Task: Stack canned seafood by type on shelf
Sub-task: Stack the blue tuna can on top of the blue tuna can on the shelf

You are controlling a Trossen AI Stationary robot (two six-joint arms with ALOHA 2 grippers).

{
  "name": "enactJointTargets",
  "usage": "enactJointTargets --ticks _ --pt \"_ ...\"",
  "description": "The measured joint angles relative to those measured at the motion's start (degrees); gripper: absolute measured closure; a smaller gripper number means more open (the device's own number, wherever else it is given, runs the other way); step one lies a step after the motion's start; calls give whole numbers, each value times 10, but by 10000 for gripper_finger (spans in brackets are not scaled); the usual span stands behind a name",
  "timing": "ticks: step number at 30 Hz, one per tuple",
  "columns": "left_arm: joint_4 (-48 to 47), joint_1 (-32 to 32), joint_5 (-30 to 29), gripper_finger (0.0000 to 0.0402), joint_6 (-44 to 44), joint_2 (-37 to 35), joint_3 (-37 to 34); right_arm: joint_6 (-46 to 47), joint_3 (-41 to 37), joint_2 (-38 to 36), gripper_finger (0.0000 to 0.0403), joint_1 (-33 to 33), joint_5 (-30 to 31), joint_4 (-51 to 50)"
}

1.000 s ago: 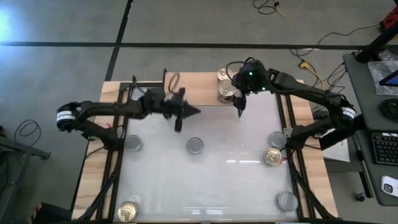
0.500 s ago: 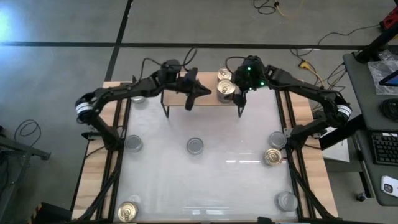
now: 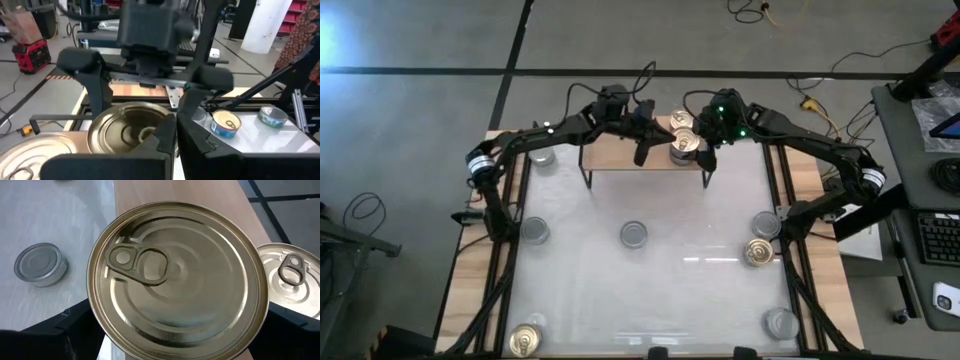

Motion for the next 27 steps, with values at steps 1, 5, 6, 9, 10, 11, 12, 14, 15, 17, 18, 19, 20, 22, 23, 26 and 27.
enactJointTargets --ticks 1,5,6,9,10,11,12,14,15,17,18,19,20,22,23,26,27 --pt "0 0 0 401 0 8 8 -1 0 0 35 0 0 0" --pt "-8 0 -1 401 -2 37 44 -1 0 0 35 0 0 0" --pt "-10 0 -1 401 -2 45 53 -1 0 0 35 0 0 0" --pt "-27 -1 0 401 -4 67 79 -1 -1 0 35 0 0 0" --pt "-35 -1 1 401 -4 73 86 1 -1 0 35 1 0 0" --pt "-39 -1 3 401 -4 78 93 2 -2 0 35 0 0 1" --pt "-39 -1 3 401 -3 82 99 2 -4 0 35 0 0 1" --pt "-42 -1 3 401 0 87 110 3 -8 0 35 0 0 1" --pt "-41 -1 3 401 0 90 113 4 -9 0 35 0 0 1" --pt "-43 -1 3 401 0 95 114 4 -11 0 35 0 0 5" --pt "-43 -1 3 401 1 97 113 4 -12 0 35 0 0 8" --pt "-44 -1 3 401 2 98 112 4 -13 0 35 0 0 11" --pt "-45 -1 3 401 4 99 111 4 -14 0 35 0 1 14" --pt "-41 -3 2 401 4 99 111 1 -14 0 35 0 0 18" --pt "-40 -5 2 401 4 99 111 1 -14 0 35 0 0 18" --pt "-43 -14 -17 401 7 99 109 1 -15 0 35 0 0 18" --pt "-43 -17 -21 401 10 99 109 2 -15 0 35 0 0 18"
